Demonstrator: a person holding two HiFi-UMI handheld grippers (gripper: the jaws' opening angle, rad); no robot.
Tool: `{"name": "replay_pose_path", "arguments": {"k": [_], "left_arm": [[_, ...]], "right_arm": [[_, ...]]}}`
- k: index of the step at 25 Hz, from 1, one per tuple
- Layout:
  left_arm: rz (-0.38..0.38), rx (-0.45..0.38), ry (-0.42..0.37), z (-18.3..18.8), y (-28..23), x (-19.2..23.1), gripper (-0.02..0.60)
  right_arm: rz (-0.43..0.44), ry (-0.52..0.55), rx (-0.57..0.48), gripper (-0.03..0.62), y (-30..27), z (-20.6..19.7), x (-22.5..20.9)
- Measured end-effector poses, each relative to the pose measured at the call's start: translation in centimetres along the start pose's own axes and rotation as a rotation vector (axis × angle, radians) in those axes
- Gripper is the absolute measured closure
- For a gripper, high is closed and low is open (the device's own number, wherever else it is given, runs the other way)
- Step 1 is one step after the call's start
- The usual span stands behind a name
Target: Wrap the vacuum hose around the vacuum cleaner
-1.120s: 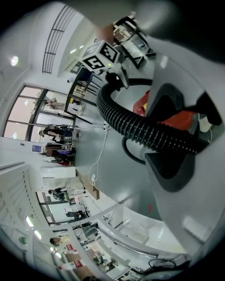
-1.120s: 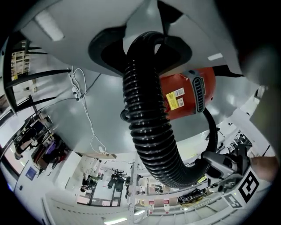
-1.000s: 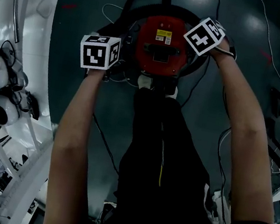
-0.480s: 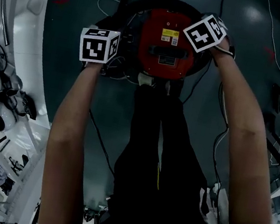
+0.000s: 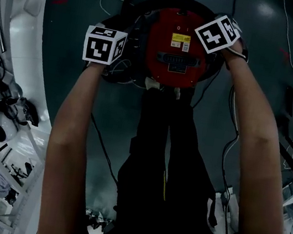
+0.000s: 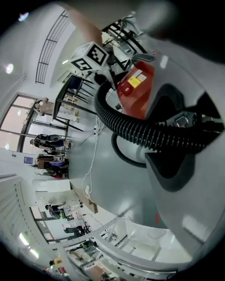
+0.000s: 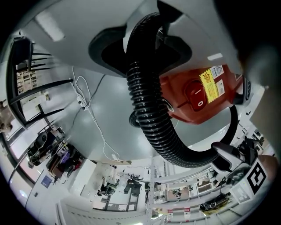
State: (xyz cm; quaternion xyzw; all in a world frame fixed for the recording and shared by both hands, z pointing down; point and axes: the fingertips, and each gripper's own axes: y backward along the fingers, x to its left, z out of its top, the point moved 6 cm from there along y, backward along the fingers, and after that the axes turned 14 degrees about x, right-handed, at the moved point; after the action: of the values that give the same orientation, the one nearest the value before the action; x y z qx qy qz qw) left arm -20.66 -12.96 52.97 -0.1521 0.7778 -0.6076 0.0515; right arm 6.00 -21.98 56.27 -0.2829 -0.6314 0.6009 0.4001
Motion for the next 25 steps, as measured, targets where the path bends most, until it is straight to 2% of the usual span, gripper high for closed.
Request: {"name": "replay_pose_path", "arguments": {"k": [6,11,14,17,21,25], "left_arm": [[0.011,0.05,0.031,0.9,-1.6,0.5,0.367],[0.028,0.105,0.011,1.0,-2.7,0.2,0.367],[0.04,0.135,0.069,0.6,-3.7,0.8,0.368],[0.016,0.153,0.141,-0.1,-4.5,1.5,0.376],[0.024,0.161,0.139,-0.4,-5.1,1.4,0.373],[0.051,0.157,0.092,-0.3,-5.7,1.1,0.371]], "right_arm": [[-0.108,0.036,-0.005,0.404,-0.5,0.3,0.1],[-0.194,0.038,-0.058,0.379,0.6,0.7,-0.4],[-0.177,0.035,-0.096,0.387,1.3,1.1,-0.2],[-0.166,0.045,-0.132,0.416,1.6,1.4,0.6],[-0.145,0.042,-0.158,0.434,1.5,1.4,1.9],[-0.117,0.021,-0.176,0.448,1.4,1.5,3.0]]}}
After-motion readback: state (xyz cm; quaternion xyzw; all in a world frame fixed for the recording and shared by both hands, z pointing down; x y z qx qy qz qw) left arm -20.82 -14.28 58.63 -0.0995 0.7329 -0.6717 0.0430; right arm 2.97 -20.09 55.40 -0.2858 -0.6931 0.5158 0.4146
